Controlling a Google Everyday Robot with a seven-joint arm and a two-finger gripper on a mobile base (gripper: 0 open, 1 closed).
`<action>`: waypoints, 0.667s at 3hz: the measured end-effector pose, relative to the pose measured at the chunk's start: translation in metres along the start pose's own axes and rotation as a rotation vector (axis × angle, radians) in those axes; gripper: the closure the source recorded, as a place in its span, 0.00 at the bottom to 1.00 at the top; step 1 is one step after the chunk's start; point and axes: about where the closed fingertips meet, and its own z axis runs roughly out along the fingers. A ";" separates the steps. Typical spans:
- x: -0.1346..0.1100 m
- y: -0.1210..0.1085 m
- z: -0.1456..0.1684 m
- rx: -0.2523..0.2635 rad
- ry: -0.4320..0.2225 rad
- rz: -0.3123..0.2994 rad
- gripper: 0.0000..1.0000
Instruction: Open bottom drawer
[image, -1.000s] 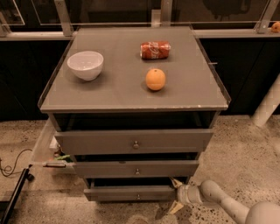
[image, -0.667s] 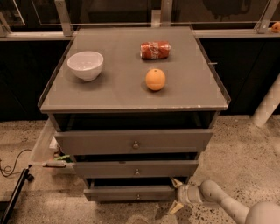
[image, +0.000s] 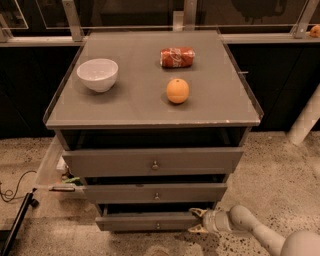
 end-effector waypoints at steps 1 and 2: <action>-0.008 0.002 -0.005 -0.001 -0.021 -0.013 0.66; -0.010 0.023 -0.024 0.006 -0.043 -0.011 0.89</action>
Offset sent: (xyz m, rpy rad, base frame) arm -0.0648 -0.0231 0.0282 0.0632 -0.0261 0.0024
